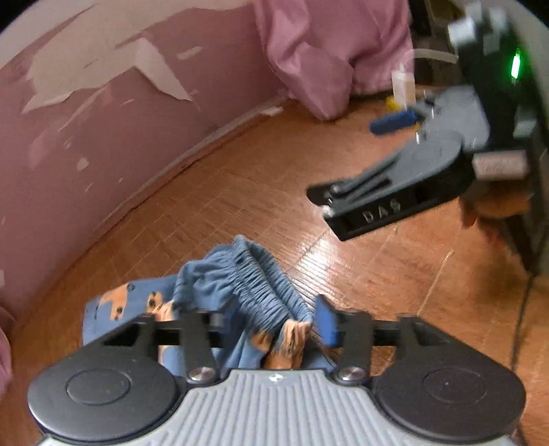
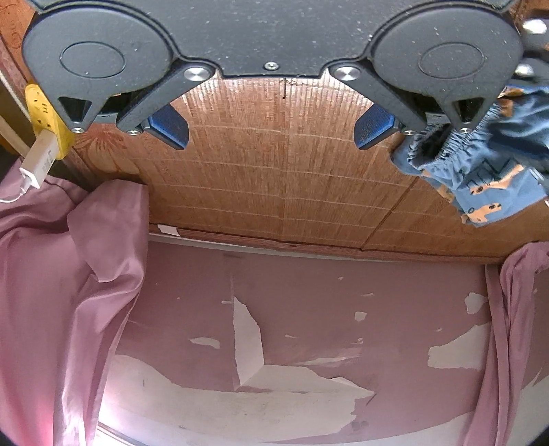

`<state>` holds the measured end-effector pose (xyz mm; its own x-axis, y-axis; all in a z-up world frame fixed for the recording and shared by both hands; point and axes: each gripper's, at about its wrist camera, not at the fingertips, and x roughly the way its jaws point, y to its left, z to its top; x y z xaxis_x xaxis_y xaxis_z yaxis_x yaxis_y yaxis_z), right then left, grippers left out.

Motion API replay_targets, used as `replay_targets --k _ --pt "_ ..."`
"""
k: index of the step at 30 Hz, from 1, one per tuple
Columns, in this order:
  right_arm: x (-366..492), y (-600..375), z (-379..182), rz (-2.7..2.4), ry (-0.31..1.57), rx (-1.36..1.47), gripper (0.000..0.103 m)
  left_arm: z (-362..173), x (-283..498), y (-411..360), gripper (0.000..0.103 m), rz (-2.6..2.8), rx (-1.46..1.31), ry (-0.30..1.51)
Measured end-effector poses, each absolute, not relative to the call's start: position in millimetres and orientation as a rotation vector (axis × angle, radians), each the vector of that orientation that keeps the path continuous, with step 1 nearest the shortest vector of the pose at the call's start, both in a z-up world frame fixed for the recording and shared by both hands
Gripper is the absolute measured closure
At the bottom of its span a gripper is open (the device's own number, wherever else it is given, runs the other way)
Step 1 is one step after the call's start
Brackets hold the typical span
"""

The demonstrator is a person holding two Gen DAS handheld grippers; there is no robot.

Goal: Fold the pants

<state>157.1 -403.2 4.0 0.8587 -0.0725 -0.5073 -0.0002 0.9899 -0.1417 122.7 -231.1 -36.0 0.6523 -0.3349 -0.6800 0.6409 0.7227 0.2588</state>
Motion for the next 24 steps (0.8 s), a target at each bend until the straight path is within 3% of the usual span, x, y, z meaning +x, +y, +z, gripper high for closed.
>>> replay_targets --k 5,14,18,24 --pt "149 -387 12 -0.054 0.481 -0.153 0.001 -10 121 -161 0.016 -0.415 0.265 0.571" --pt "160 -284 18 -0.002 0.51 -0.3 0.001 -47 168 -84 0.014 -0.026 0.133 0.773" --pt "152 -269 -7 -0.055 0.613 -0.437 0.001 -65 158 -86 0.011 -0.053 0.229 0.716" --pt "117 -284 -3 -0.08 0.607 -0.469 0.001 -68 159 -72 0.004 -0.093 0.17 0.733"
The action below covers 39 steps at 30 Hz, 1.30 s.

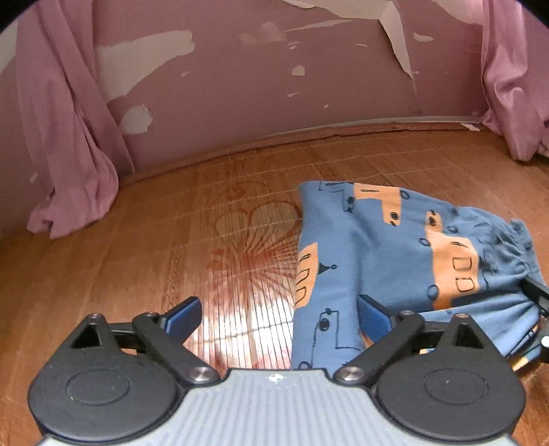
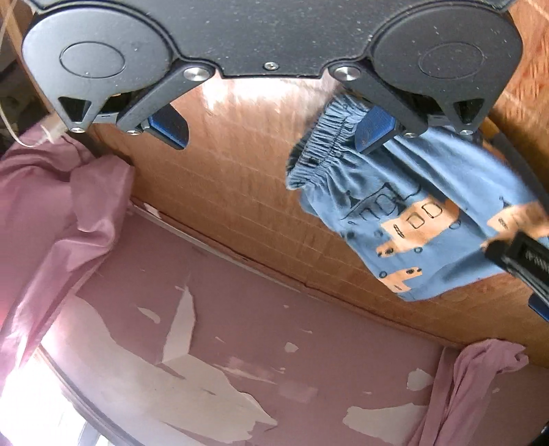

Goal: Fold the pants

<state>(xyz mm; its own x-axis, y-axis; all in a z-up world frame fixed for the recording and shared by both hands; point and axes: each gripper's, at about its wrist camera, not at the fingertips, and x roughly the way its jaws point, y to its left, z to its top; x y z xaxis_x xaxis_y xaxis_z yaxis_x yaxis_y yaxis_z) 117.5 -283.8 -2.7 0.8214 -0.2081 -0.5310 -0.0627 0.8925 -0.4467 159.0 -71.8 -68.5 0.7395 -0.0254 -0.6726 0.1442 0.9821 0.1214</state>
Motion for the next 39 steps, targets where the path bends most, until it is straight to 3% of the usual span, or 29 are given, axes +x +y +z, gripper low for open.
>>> replay_targets --k 6,10,24,39 --pt "92 -279 17 -0.152 0.498 -0.475 0.001 -52 146 -71 0.005 -0.098 0.177 0.696" --pt "98 -272 0 -0.103 0.608 -0.487 0.001 -61 141 -72 0.004 -0.073 0.221 0.722" --pt "90 -276 6 -0.119 0.58 -0.487 0.001 -49 124 -59 0.003 -0.077 0.168 0.781" --pt "182 -262 15 0.06 0.451 -0.535 0.001 -46 214 -85 0.001 -0.098 0.201 0.733"
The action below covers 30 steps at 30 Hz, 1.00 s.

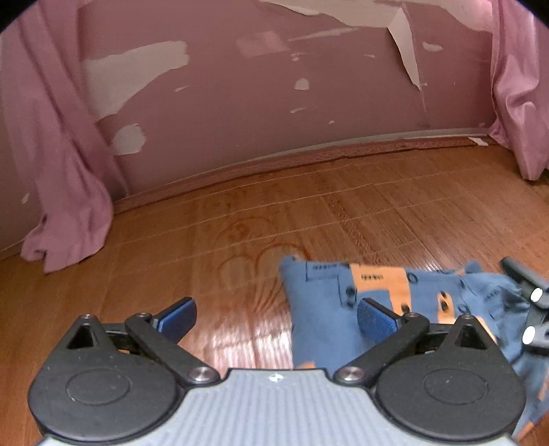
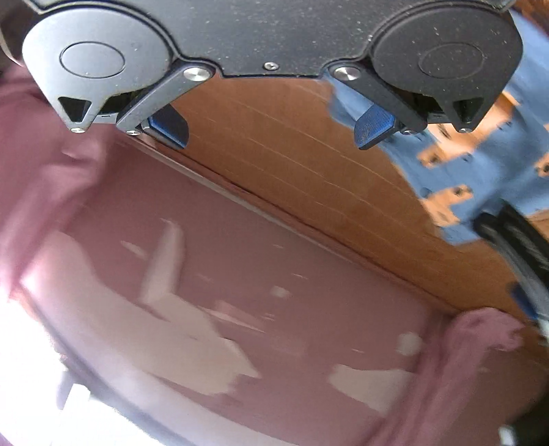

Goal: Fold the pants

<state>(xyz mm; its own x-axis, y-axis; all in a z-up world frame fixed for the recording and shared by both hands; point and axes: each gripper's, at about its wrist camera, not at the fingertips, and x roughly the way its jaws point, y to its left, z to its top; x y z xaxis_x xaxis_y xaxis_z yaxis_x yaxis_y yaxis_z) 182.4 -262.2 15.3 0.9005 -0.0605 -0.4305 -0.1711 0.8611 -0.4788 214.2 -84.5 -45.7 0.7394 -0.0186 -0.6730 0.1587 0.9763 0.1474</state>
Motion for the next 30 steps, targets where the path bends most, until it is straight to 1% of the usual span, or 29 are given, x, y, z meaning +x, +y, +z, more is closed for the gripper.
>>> replay_targets --k 7,12,14,16,19,22,24,25,26,30 --pt "207 -271 -12 0.16 0.527 -0.596 0.001 -69 232 -82 0.0 -0.025 0.262 0.744" --pt "212 -282 1 0.094 0.545 -0.517 0.001 -64 225 -58 0.001 -0.039 0.248 0.724" --pt "201 -286 13 0.069 0.524 -0.469 0.001 -55 215 -45 0.001 -0.068 0.207 0.712" --pt "182 -290 23 0.106 0.53 -0.407 0.001 -46 201 -30 0.001 -0.138 0.109 0.728" --pt "152 -286 25 0.135 0.549 -0.41 0.001 -44 177 -15 0.001 -0.24 -0.026 0.776" --pt "125 -286 25 0.171 0.576 -0.344 0.002 -48 156 -21 0.008 -0.313 -0.042 0.831" --pt "115 -287 22 0.181 0.604 -0.299 0.01 -53 147 -31 0.017 -0.312 0.01 0.874" --pt "110 -286 19 0.176 0.613 -0.294 0.011 -56 145 -35 0.024 -0.301 0.033 0.895" --pt "108 -286 15 0.164 0.621 -0.297 0.012 -58 143 -36 0.027 -0.296 0.033 0.898" --pt "108 -296 5 0.102 0.704 -0.234 0.013 -55 140 -29 0.029 -0.271 -0.021 0.914"
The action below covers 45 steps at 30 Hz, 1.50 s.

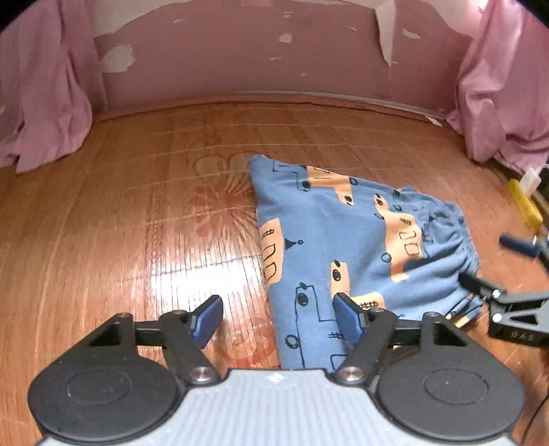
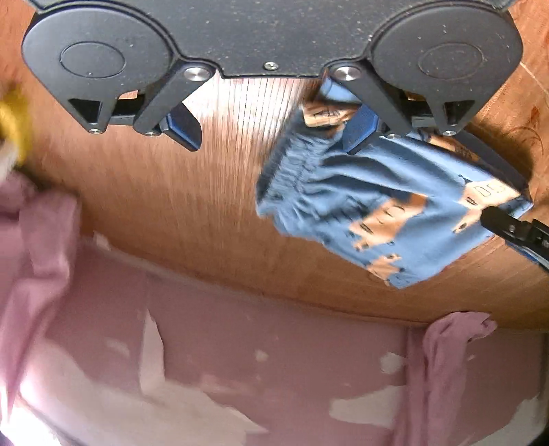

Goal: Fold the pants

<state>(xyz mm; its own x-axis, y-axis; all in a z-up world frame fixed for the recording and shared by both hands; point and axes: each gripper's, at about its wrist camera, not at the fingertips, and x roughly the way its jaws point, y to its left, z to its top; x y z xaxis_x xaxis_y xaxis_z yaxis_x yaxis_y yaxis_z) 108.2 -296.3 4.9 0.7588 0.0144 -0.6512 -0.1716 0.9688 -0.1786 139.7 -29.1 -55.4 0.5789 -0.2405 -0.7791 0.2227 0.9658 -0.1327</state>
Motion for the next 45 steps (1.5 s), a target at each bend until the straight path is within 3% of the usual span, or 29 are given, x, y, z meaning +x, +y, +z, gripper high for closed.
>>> replay_targets --k 7,13,22,30,34,37,42,45 --pt "104 -288 3 0.116 0.701 -0.278 0.012 -57 133 -25 0.029 -0.242 -0.029 0.925" --pt "102 -286 3 0.119 0.701 -0.288 0.011 -54 129 -23 0.066 -0.285 -0.103 0.959" --pt "98 -297 16 0.16 0.67 -0.237 0.001 -49 132 -21 0.067 -0.293 -0.093 0.974" --pt "129 -339 35 0.42 0.706 0.034 0.001 -51 139 -13 0.054 -0.326 -0.131 1.013" --pt "172 -353 36 0.577 0.778 0.168 0.001 -53 142 -10 0.054 -0.344 -0.148 1.016" --pt "210 -355 29 0.627 0.824 0.184 0.009 -53 142 -12 0.055 -0.352 -0.137 1.012" --pt "255 -353 6 0.634 0.935 0.195 0.032 -54 140 -10 0.058 -0.342 -0.161 1.016" --pt "262 -355 -1 0.66 0.965 0.213 0.033 -53 139 -9 0.062 -0.345 -0.177 1.021"
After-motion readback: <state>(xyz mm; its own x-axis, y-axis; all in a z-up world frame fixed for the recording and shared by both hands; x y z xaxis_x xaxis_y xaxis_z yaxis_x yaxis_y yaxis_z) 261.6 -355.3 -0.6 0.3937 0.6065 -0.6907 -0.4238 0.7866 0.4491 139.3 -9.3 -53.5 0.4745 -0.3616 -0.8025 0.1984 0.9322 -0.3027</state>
